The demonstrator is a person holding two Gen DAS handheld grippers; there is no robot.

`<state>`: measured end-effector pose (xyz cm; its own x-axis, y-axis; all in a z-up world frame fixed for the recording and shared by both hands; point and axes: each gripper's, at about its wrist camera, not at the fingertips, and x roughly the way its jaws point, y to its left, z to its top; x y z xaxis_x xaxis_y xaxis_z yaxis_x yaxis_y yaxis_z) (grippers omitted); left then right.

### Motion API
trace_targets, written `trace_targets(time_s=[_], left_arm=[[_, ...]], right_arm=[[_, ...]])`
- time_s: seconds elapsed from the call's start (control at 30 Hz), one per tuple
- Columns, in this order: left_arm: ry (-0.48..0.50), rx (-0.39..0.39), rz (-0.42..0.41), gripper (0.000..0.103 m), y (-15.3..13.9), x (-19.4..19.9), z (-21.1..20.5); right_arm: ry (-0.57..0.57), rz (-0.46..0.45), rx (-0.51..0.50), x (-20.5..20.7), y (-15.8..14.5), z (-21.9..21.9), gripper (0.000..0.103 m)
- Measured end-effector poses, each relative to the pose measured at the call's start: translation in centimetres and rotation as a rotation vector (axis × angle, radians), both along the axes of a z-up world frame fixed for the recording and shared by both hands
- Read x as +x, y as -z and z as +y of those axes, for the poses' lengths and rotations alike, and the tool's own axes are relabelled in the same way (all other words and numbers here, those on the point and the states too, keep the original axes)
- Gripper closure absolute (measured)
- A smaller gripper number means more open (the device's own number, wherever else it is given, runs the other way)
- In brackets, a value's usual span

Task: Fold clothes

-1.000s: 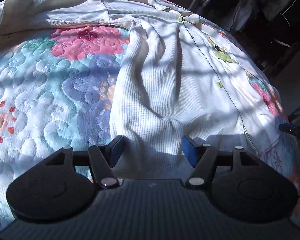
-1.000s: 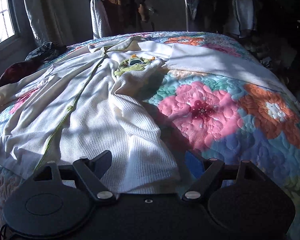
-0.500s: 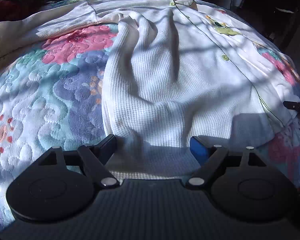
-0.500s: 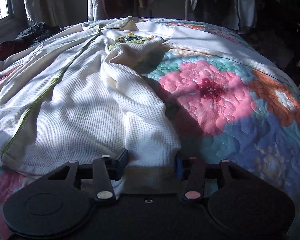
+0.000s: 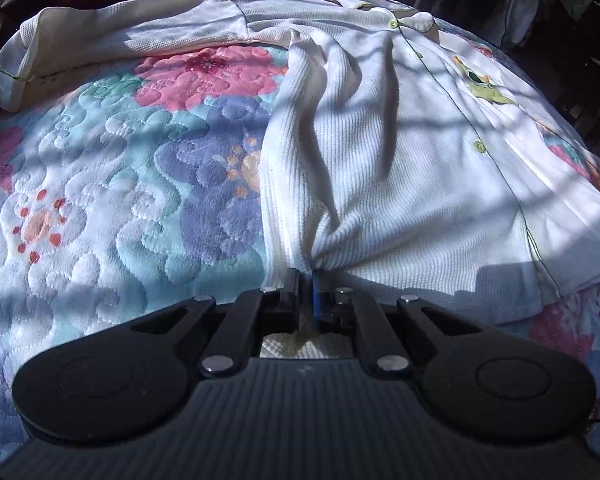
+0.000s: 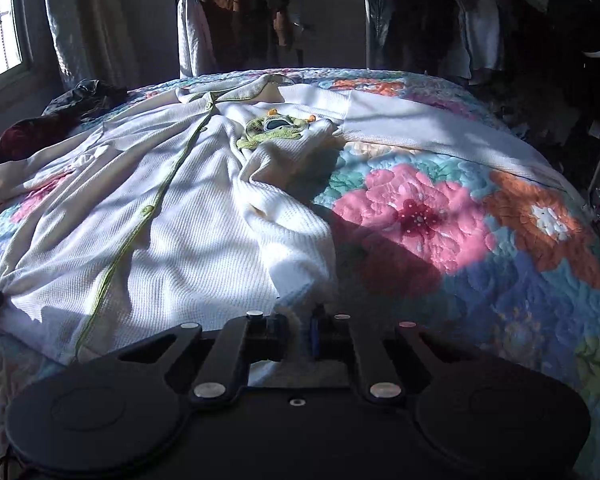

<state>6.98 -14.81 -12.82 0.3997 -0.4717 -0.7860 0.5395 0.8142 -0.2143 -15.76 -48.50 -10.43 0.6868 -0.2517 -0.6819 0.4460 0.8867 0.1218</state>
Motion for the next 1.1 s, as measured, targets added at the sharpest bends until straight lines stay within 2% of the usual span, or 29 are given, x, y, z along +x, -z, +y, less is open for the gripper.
trace_targets(time_s=[0.2,0.27,0.3,0.33,0.37,0.4,0.43,0.47,0.5,0.53,0.57,0.6,0.63,0.73,0.8,0.9,1.0,1.03,1.1], left_arm=[[0.021,0.014,-0.007,0.095,0.5,0.3,-0.6],[0.021,0.006,-0.005,0.089,1.2,0.4,-0.6],[0.024,-0.008,-0.002,0.083,1.6,0.5,-0.6],[0.037,-0.034,0.006,0.078,1.8,0.5,-0.6],[0.053,-0.063,0.016,0.063,1.9,0.6,-0.7],[0.069,-0.093,0.026,0.043,2.0,0.6,-0.8],[0.074,-0.116,0.036,0.034,2.1,0.6,-1.0],[0.069,-0.099,0.021,0.028,2.2,0.4,-1.6],[0.061,-0.067,-0.005,0.044,2.2,0.0,-2.3],[0.061,0.008,-0.058,0.065,2.1,-0.4,-3.0],[0.064,0.035,-0.076,0.093,1.9,-0.5,-3.1],[0.067,0.036,-0.076,0.097,1.5,-0.5,-3.0],[0.043,0.01,-0.042,0.098,1.1,-0.1,-2.4],[-0.027,-0.09,0.034,0.098,-0.9,1.0,0.2],[-0.049,-0.125,0.027,0.098,-2.6,1.1,1.4],[-0.078,-0.16,0.001,0.098,-4.8,0.6,3.1],[-0.054,-0.156,-0.019,0.098,-6.0,-1.3,4.4],[-0.048,-0.149,-0.029,0.098,-6.0,-2.0,4.7],[-0.037,-0.073,-0.006,0.098,-3.9,-2.3,3.9]], right_arm=[[-0.026,0.037,0.05,-0.2,1.6,-0.4,0.09],[-0.006,0.022,0.102,-0.3,2.5,-1.0,0.082],[0.013,0.011,0.119,-0.5,2.9,-1.4,0.079],[0.022,0.006,0.137,-0.6,3.2,-1.7,0.07],[0.029,0.0,0.15,-0.7,3.4,-2.0,0.062],[0.037,-0.018,0.166,-0.7,3.6,-2.4,0.044],[0.044,-0.04,0.183,-0.7,4.0,-2.8,0.032],[0.051,-0.052,0.191,-0.3,4.4,-3.1,0.03],[0.058,-0.062,0.198,0.2,4.9,-3.3,0.03],[0.053,-0.049,0.161,0.9,5.1,-3.0,0.039],[0.046,-0.031,0.113,1.6,5.3,-2.6,0.056],[0.019,-0.001,0.067,2.3,5.0,-2.1,0.089],[0.015,0.005,0.05,2.4,4.3,-1.9,0.094],[0.057,-0.038,0.031,1.6,0.8,-1.8,0.096],[0.09,-0.101,0.122,0.3,-2.4,-1.6,0.096],[0.066,-0.109,0.081,-0.4,-5.4,0.5,0.096],[0.059,-0.062,0.06,-1.1,-5.8,1.7,0.096],[0.063,-0.036,0.046,-1.4,-5.2,2.1,0.096],[0.038,0.052,0.019,-1.5,-2.4,2.8,0.096]])
